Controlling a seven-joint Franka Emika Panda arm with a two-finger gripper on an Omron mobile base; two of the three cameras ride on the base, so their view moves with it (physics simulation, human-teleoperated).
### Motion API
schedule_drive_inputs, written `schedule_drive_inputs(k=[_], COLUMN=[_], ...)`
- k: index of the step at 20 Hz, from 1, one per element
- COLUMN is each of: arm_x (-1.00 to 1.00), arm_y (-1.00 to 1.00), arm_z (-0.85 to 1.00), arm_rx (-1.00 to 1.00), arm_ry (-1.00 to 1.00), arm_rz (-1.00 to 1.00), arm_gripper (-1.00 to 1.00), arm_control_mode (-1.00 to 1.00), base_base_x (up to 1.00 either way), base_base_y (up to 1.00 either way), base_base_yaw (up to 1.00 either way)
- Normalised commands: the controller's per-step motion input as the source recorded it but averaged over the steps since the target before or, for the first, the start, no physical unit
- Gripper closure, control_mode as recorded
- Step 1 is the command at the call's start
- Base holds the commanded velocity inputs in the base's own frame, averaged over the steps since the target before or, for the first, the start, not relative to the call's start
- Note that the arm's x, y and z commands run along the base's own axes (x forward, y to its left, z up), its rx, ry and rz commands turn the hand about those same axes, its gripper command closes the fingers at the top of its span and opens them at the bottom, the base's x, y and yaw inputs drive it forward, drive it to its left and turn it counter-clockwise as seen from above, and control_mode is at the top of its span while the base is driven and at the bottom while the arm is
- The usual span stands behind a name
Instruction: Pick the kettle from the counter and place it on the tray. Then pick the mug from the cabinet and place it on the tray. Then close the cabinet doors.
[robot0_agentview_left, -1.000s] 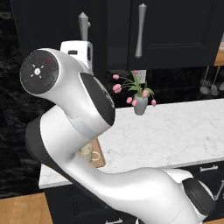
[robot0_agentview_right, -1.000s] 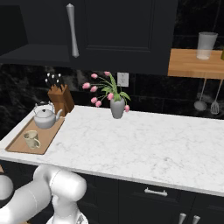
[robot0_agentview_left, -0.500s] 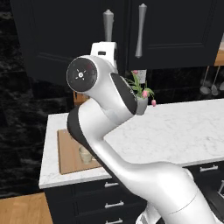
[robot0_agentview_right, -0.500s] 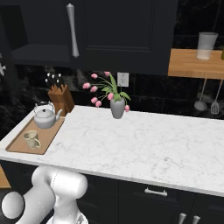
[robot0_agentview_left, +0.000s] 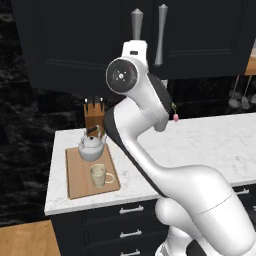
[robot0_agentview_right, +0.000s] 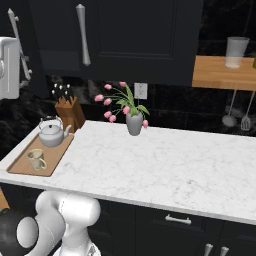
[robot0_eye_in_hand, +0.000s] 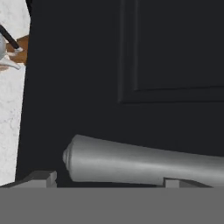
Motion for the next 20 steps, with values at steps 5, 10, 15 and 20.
schedule_drive_inputs(k=[5,10,15,20], arm_x=[0.84,0.81,0.71,0.70], arm_y=[-0.05,-0.02,-0.02,0.00], arm_z=[-0.01,-0.01,-0.12,-0.08], arm_rx=[0.00,0.00,0.00,0.00], arm_ry=[0.00,0.00,0.00,0.00], arm_rz=[0.00,0.00,0.00,0.01], arm_gripper=[-1.00,-1.00,-1.00,-1.00], arm_control_mode=[-1.00,-1.00,-1.00,-1.00], base_base_x=[0.00,0.00,0.00,0.00], base_base_y=[0.00,0.00,0.00,0.00], base_base_yaw=[0.00,0.00,0.00,0.00])
